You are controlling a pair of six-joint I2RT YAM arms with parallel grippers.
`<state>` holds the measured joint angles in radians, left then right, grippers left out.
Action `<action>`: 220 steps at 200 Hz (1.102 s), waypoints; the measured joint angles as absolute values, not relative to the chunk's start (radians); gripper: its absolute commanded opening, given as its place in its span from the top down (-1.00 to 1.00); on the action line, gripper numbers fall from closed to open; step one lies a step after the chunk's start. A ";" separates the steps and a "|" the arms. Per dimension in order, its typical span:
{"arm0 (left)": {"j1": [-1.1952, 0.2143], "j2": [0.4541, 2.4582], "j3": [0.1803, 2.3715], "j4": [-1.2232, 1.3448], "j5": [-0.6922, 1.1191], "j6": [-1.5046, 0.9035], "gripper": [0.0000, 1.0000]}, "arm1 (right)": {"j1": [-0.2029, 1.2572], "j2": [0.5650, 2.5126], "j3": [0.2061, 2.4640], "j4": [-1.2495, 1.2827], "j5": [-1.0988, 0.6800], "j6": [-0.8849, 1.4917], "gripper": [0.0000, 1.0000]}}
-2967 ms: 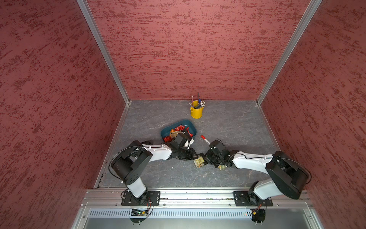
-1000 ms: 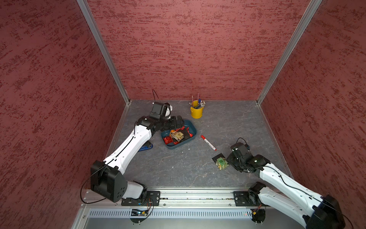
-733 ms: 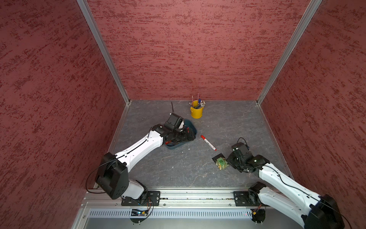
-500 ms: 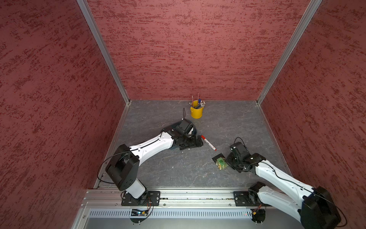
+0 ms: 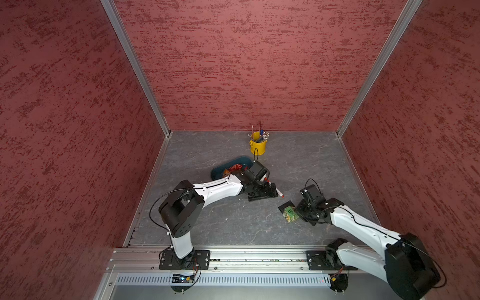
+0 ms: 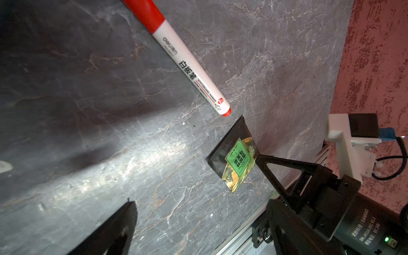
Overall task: Put the tea bags into the storage box
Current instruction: Pick up the tea bag from the center of the board.
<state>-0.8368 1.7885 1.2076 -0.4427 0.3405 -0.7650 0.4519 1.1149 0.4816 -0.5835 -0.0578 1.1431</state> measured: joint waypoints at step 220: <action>-0.882 1.994 1.235 -0.215 0.423 -0.886 -0.21 | 0.415 1.165 0.461 -0.481 -0.127 1.128 1.00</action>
